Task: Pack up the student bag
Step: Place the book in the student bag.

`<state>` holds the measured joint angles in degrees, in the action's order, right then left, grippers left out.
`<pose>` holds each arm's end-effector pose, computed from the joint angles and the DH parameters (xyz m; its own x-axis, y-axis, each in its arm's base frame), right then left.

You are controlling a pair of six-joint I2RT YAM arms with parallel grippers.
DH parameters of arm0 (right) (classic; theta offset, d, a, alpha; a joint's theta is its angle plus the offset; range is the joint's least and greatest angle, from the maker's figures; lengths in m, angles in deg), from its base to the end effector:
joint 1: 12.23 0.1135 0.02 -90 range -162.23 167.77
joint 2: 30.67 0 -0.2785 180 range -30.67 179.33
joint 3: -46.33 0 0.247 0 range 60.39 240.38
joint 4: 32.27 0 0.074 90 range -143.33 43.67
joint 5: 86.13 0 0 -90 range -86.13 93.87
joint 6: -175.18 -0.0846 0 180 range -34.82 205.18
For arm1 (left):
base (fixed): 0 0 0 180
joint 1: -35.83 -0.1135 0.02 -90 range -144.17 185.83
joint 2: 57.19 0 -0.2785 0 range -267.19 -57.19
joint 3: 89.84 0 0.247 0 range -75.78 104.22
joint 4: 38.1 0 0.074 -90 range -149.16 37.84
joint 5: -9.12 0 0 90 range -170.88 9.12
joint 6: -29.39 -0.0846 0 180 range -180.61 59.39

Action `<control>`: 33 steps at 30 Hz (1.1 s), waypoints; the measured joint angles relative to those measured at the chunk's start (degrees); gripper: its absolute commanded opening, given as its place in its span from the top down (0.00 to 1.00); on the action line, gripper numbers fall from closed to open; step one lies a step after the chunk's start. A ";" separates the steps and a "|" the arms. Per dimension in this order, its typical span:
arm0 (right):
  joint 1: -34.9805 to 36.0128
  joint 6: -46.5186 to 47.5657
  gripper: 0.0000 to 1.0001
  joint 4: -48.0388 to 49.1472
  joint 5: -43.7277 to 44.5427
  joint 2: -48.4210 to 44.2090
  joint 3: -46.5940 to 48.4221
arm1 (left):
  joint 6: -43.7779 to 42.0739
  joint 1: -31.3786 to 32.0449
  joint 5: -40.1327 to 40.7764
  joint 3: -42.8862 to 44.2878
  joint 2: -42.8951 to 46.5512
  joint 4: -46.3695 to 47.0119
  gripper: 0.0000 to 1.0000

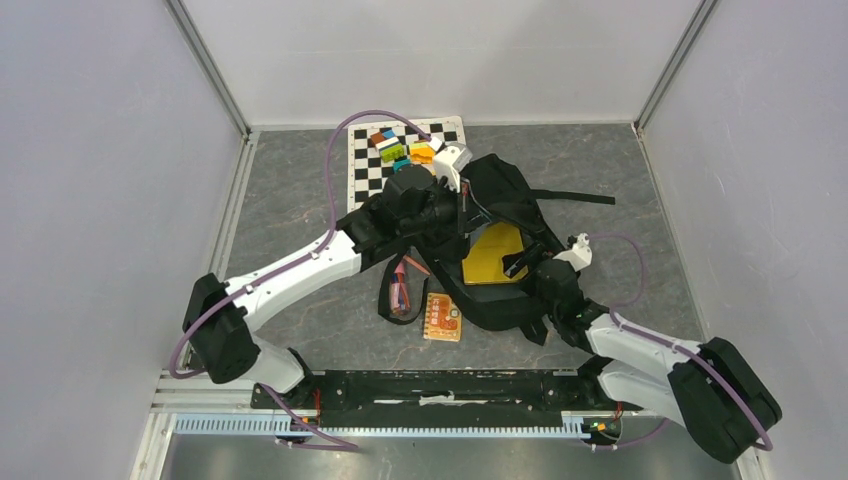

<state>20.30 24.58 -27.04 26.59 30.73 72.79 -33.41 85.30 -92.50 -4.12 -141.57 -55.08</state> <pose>0.2041 0.0914 0.1412 -0.3909 0.7039 -0.5931 0.2594 0.7025 0.6627 0.2410 -0.3080 0.3541 -0.5537 -0.0413 -0.8317 0.6942 0.5287 -0.4885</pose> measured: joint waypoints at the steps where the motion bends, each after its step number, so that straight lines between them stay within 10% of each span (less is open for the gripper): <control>1: 0.04 0.04 0.12 -0.66 -0.02 -1.05 -0.22 | -0.02 -0.02 0.00 -0.28 0.35 0.00 0.98; 20: 0.09 22.67 0.04 -30.95 -11.17 -26.21 10.86 | 2.99 -0.02 5.66 -6.64 -1.62 -3.41 0.98; 33: 0.09 39.71 0.11 -51.49 -16.31 -15.28 39.58 | 6.45 0.79 9.35 -14.82 -3.28 -3.54 0.97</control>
<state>20.39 64.29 -78.53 10.29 15.46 112.37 -26.96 86.09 -83.14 -18.94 -144.85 -58.62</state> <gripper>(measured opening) 0.932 0.044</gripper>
